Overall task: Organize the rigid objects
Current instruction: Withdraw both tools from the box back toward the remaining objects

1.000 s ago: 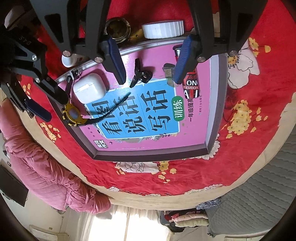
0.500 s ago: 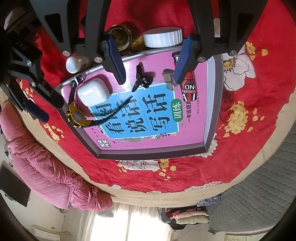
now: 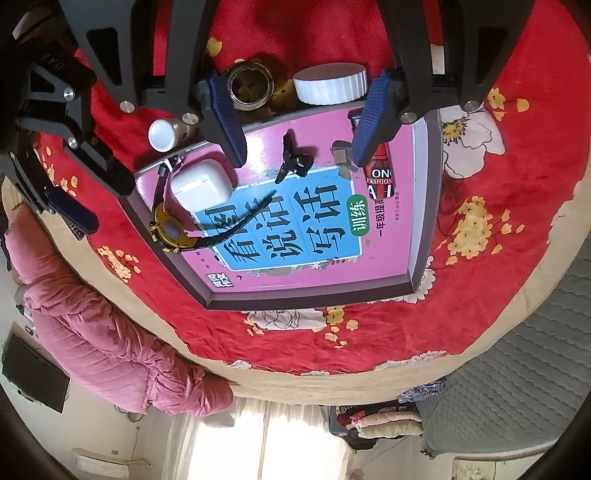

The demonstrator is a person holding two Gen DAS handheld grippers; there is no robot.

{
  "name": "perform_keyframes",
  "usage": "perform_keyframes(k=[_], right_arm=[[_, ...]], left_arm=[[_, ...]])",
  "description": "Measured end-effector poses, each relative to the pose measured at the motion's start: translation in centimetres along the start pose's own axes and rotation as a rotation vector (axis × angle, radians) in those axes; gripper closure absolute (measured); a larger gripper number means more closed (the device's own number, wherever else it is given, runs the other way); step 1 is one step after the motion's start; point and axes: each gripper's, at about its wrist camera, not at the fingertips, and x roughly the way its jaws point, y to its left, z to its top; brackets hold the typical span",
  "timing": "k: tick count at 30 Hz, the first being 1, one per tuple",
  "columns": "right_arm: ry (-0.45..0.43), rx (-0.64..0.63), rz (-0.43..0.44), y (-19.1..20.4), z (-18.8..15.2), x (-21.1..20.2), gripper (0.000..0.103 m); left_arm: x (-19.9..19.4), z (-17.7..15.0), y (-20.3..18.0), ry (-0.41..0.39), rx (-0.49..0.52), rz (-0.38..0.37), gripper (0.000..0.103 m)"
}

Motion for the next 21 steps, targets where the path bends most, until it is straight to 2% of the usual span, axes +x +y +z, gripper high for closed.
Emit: perform_keyframes(k=[21], right_arm=[[-0.008,-0.001,-0.049,1.6,-0.3,-3.3,0.029]], left_arm=[[-2.6,-0.1,0.4,-0.038,-0.019,-0.028,0.044]])
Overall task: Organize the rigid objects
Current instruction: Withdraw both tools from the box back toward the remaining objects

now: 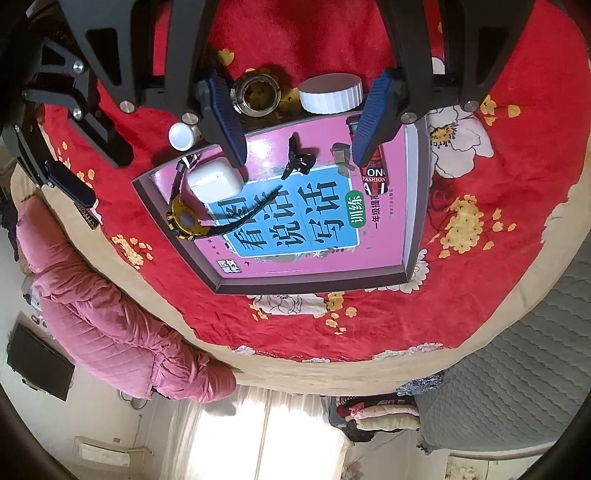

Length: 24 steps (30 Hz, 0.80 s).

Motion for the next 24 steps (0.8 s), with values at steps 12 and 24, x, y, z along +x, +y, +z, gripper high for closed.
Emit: perform_keyframes(k=[12,24], right_arm=[[-0.003,0.0,-0.001,0.5,0.1,-1.2,0.028],[0.0,0.012,-0.011,0.4,-0.1,-2.0,0.028]], left_arm=[[-1.2,-0.3,0.3,-0.014,0.001,-0.006,0.044],[-2.5,-0.6,1.3,-0.025,-0.006,0.0,0.044]])
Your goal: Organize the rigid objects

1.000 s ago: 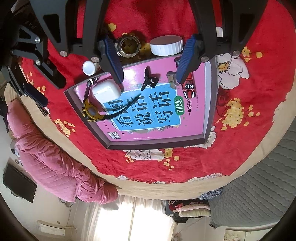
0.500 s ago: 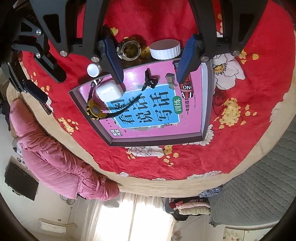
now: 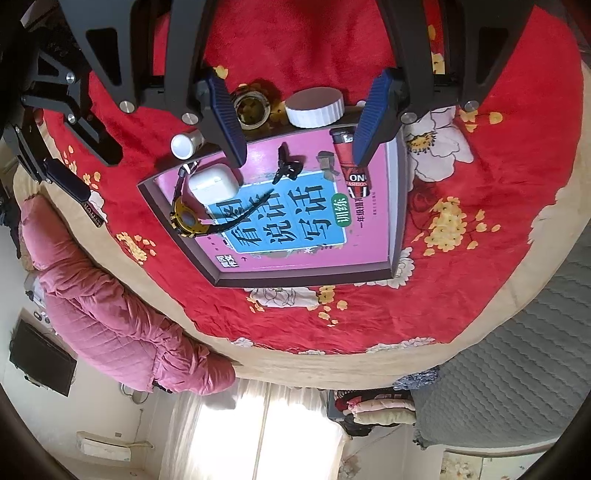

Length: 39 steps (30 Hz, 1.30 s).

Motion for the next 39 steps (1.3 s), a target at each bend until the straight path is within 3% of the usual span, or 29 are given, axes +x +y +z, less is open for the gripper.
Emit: perform_keyframes(k=[39], right_arm=[[0.093,-0.02,0.062,1.8,-1.5,-0.5,0.028]], left_arm=[[-0.9,-3.2,-1.0,0.068,0.032,-0.038,0.044]])
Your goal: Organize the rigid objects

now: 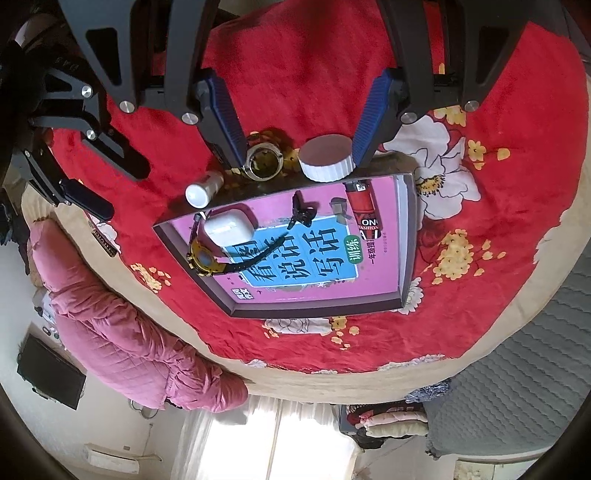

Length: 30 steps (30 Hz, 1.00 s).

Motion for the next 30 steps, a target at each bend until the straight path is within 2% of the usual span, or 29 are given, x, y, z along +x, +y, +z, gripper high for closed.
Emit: perform_keyframes(k=[17,30], right_arm=[[0.038,-0.016,0.002,0.6,-0.5,0.6,0.028],[0.103,-0.019,0.022,0.7,-1.3,2.4,0.028]], left_arm=[[0.6,-0.6,-0.9,0.024,0.027,-0.019,0.044],[2.0,-1.4,-1.0,0.064,0.023,-0.037,0.044]])
